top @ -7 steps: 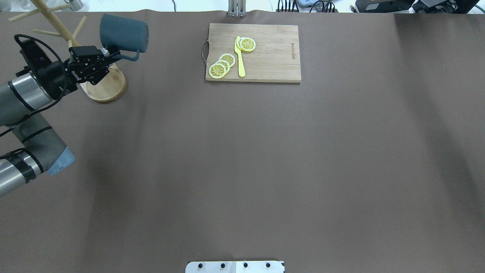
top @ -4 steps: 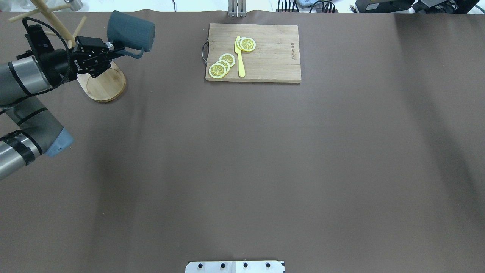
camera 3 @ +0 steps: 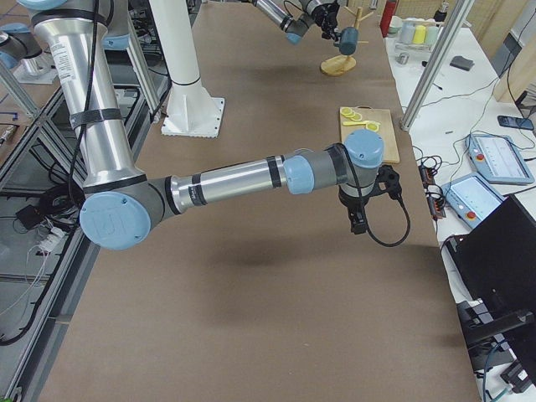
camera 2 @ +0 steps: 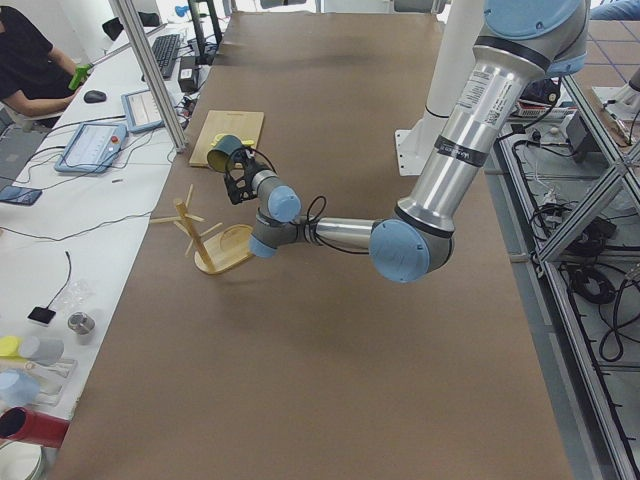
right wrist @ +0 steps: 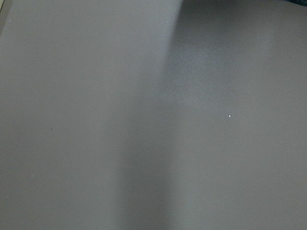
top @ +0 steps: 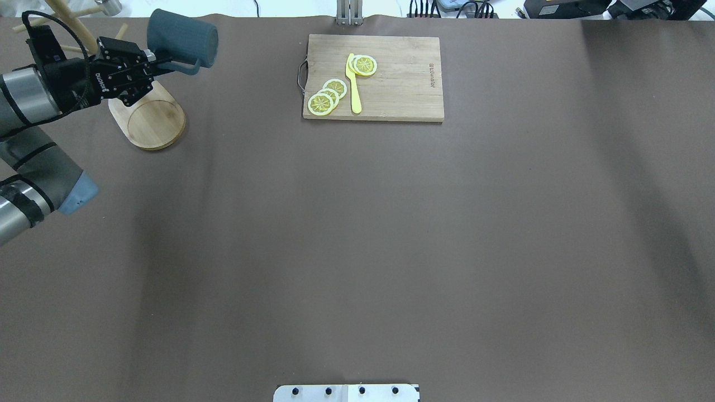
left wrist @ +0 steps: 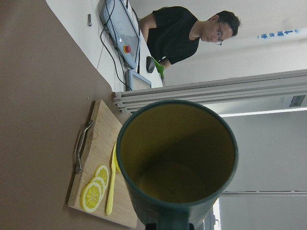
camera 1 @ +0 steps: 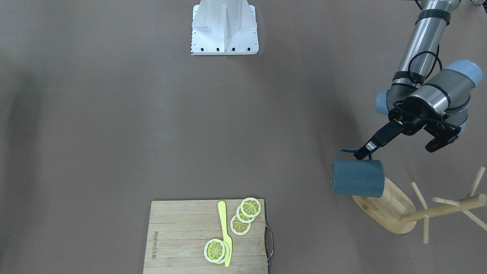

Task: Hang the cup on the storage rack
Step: 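Slide the mug handle onto a mug-tree peg with the left gripper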

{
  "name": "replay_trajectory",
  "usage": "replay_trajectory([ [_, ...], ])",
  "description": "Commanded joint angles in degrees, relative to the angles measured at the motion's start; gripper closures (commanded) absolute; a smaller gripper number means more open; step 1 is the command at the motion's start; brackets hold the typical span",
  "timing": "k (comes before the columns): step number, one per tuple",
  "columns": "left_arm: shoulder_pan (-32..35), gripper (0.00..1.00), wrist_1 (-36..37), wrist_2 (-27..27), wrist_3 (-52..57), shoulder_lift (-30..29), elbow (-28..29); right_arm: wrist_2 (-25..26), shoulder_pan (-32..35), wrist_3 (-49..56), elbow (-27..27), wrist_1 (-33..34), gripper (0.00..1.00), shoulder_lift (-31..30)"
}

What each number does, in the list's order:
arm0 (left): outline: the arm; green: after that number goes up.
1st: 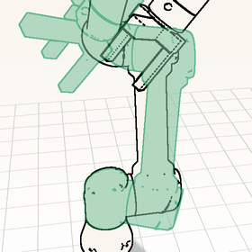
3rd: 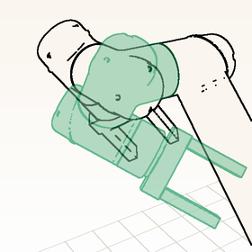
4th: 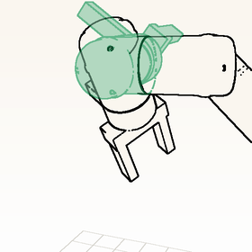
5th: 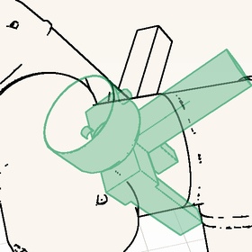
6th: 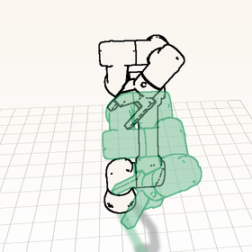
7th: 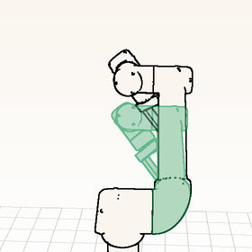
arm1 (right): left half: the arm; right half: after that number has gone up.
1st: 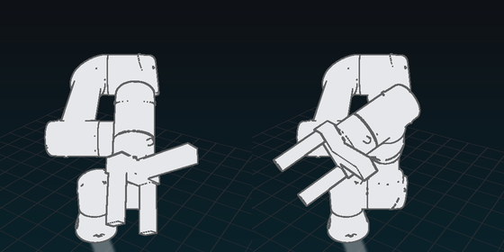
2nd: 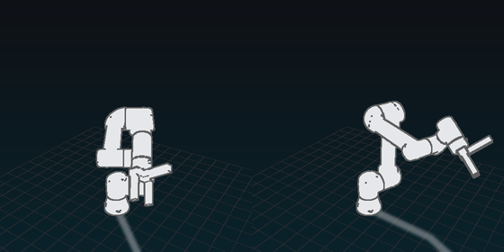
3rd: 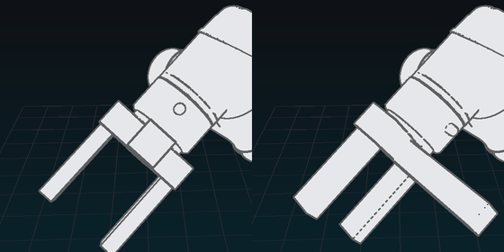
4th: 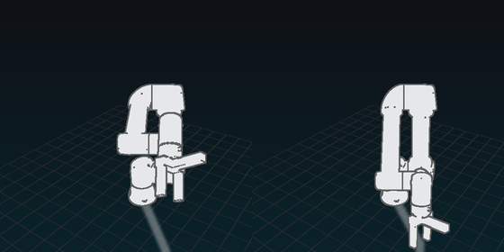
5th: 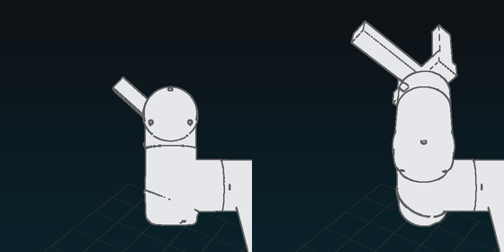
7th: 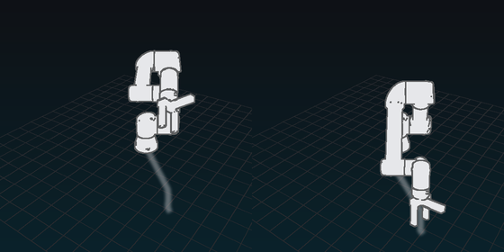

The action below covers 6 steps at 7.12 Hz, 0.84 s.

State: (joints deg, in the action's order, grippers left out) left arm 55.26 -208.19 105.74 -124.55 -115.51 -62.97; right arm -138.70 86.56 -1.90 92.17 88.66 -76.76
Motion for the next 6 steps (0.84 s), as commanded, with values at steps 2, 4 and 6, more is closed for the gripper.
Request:
replay_trajectory([
  [2, -0.07, 1.00, -10.27, -9.65, -12.90, -0.33, 3.98, 0.10, -0.07, -0.03, 0.03, 0.02, 0.00, 0.56],
  [4, -0.16, 1.00, -11.44, -9.76, -13.00, -0.33, 5.58, 0.19, -0.07, -0.03, 0.21, 0.02, 0.00, 0.74],
  [6, -0.24, 1.00, -11.45, -10.90, -13.09, -0.41, 5.49, 0.19, -0.07, -0.12, 0.82, 0.02, 0.00, 0.21],
])
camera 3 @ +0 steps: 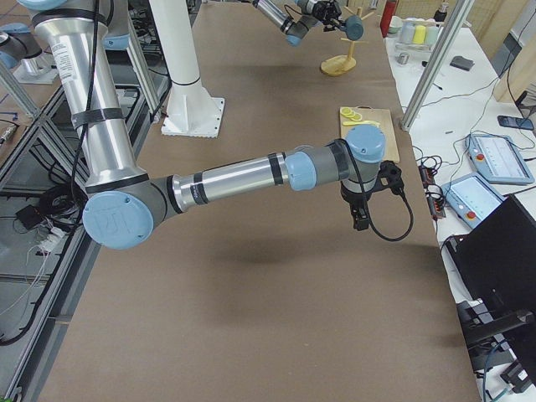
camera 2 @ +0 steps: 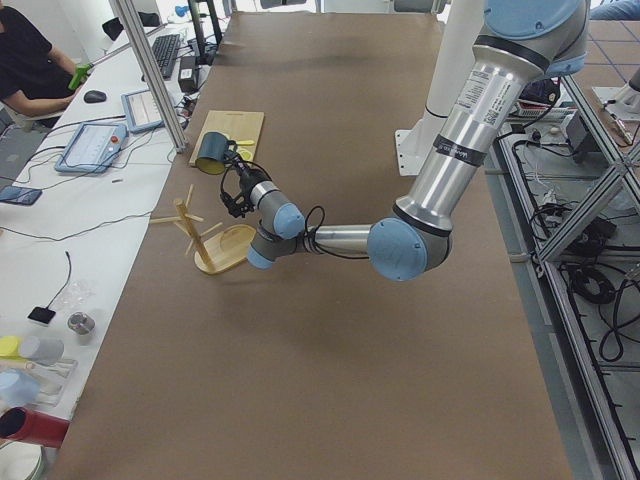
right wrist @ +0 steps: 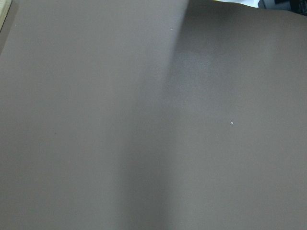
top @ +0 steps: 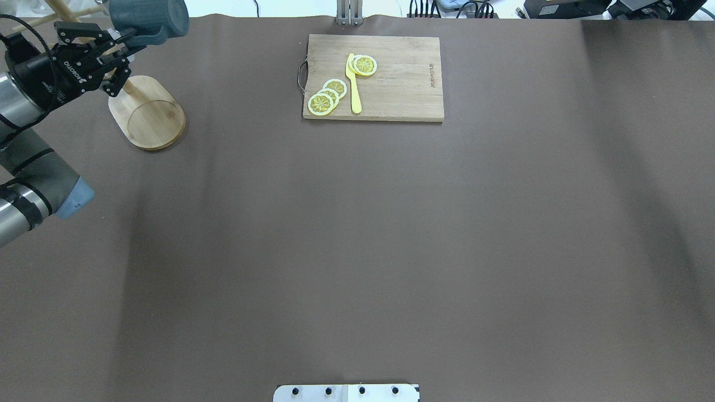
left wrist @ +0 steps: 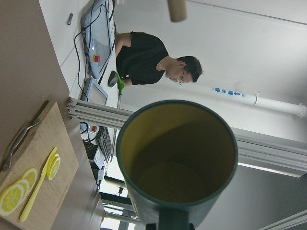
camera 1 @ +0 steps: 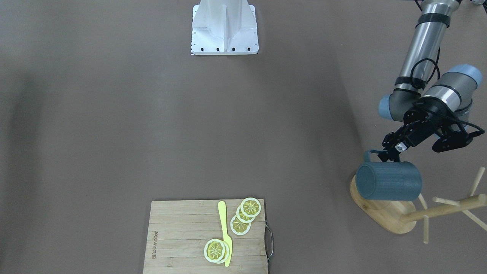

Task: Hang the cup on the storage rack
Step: 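Slide the mug handle onto a mug-tree peg with the left gripper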

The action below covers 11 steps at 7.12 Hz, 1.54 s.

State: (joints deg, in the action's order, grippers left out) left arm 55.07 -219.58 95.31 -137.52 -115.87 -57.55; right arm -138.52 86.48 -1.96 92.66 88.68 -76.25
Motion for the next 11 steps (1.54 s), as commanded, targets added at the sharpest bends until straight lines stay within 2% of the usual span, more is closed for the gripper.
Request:
replay_trajectory([
  [1, -0.05, 1.00, -0.06, -0.39, -0.11, 0.29, 0.07, 0.00, 0.00, 0.02, 0.32, -0.09, 0.00, -0.30],
  [4, 0.56, 1.00, -0.14, -0.56, -2.30, 1.08, 0.15, 0.53, -0.09, -0.06, 0.32, -0.09, 0.00, 0.14],
  [6, 0.92, 1.00, -0.14, -3.37, -4.25, 1.52, 0.68, 0.53, -0.26, -0.06, 0.32, -0.09, 0.00, 0.14],
  [11, 1.53, 1.00, -0.14, -3.46, -5.29, 2.84, 1.74, 0.62, -0.53, 0.02, 0.32, -0.09, 0.00, 0.14],
])
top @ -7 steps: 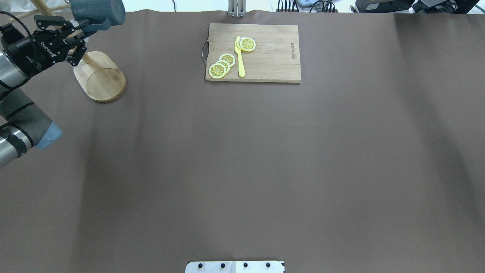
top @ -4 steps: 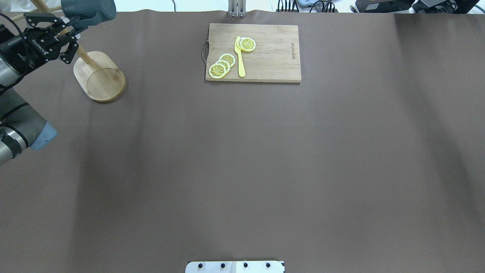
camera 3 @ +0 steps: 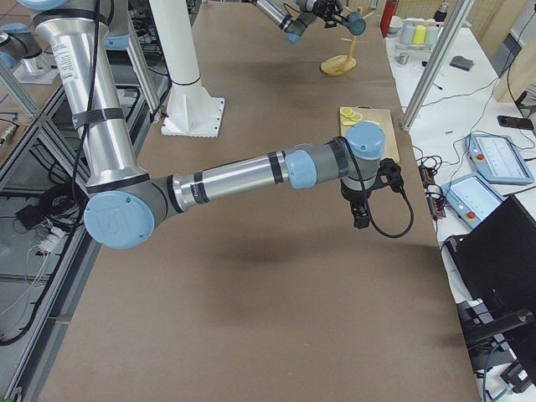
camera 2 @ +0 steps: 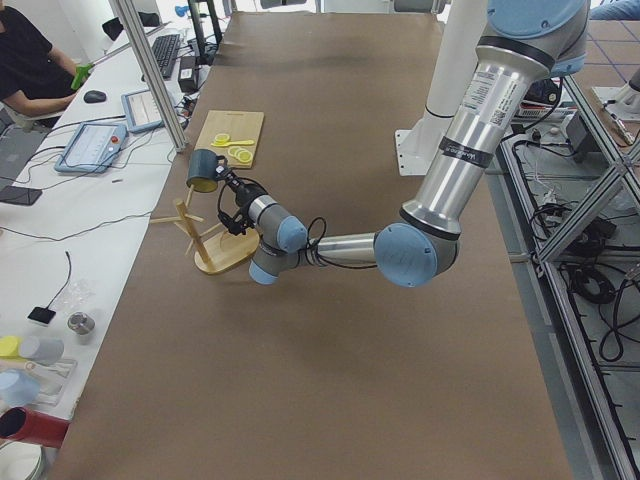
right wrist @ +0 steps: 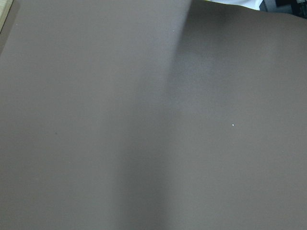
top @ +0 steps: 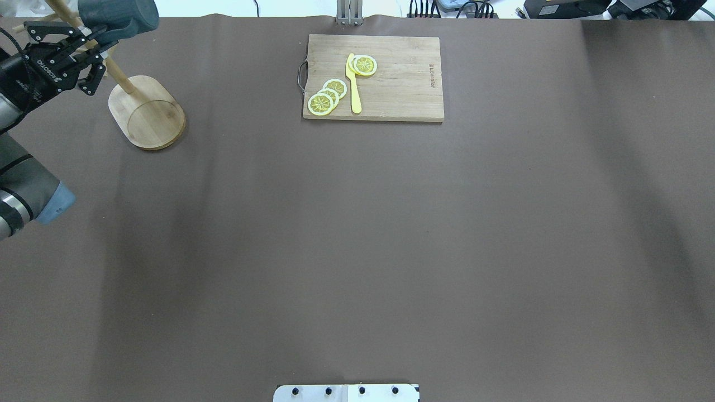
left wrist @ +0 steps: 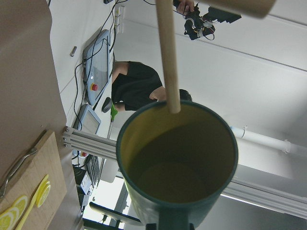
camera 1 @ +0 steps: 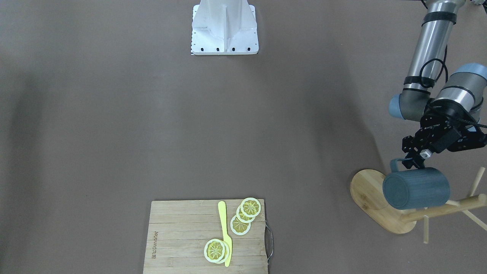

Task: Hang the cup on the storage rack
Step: 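Slide the mug handle onto a mug-tree peg with the left gripper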

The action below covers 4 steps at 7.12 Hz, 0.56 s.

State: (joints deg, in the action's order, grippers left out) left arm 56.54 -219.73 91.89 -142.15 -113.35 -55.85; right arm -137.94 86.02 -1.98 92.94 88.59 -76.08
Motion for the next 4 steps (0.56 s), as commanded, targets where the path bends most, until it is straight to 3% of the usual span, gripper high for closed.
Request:
replay_trajectory([
  [1, 0.06, 1.00, 0.00, -0.04, -0.93, 0.40, 0.04, 0.04, -0.06, -0.04, 0.05, 0.00, 0.00, -0.04],
  [4, 0.40, 1.00, 0.00, -2.42, -5.77, 1.46, 0.22, 0.04, -0.06, 0.05, -0.04, 0.00, 0.00, 0.05],
])
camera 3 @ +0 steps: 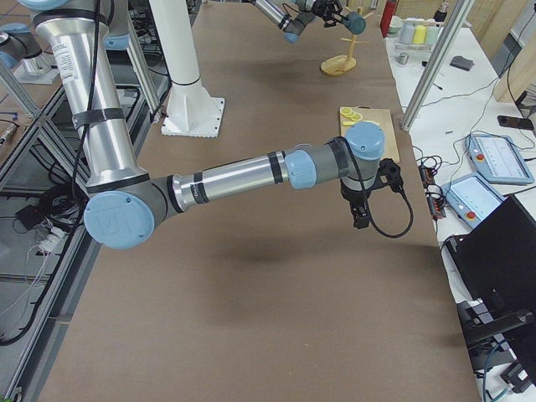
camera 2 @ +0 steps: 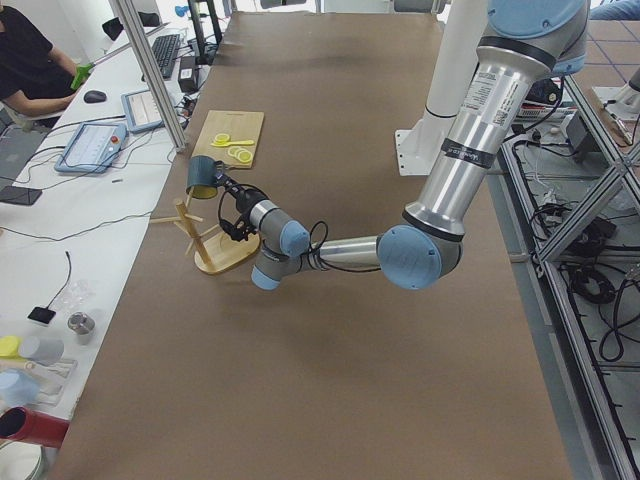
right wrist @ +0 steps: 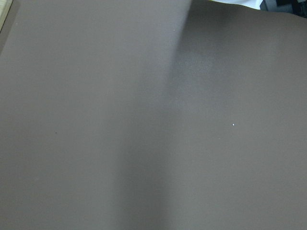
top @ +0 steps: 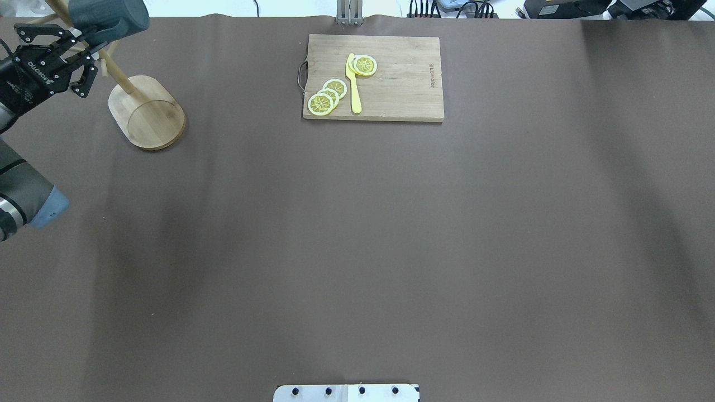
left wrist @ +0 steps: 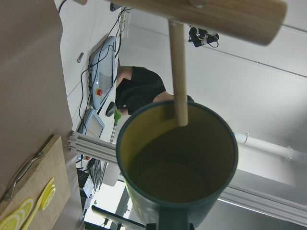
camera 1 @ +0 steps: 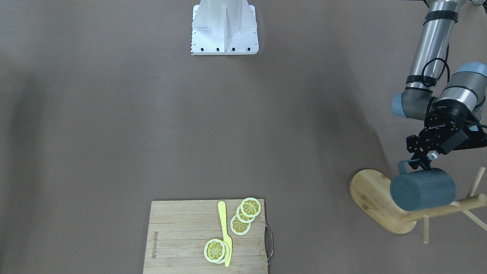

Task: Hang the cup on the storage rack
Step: 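Slide the mug handle onto a mug-tree peg with the left gripper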

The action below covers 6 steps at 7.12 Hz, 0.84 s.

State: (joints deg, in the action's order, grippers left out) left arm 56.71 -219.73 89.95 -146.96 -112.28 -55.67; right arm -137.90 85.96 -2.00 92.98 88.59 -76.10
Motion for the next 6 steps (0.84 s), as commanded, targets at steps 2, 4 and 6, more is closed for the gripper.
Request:
replay_trajectory([
  [2, 0.69, 1.00, 0.00, -0.57, -1.13, 0.31, 1.25, 0.09, -0.18, 0.07, -0.08, 0.00, 0.00, 0.07],
  [4, 0.69, 1.00, 0.17, -0.83, -1.92, 0.22, 1.61, 0.53, -0.27, 0.07, -0.08, 0.00, 0.00, -0.01],
  [6, 0.77, 1.00, 0.17, -0.75, -2.45, 0.31, 1.61, 0.53, -0.27, 0.07, -0.08, 0.00, 0.00, -0.01],
])
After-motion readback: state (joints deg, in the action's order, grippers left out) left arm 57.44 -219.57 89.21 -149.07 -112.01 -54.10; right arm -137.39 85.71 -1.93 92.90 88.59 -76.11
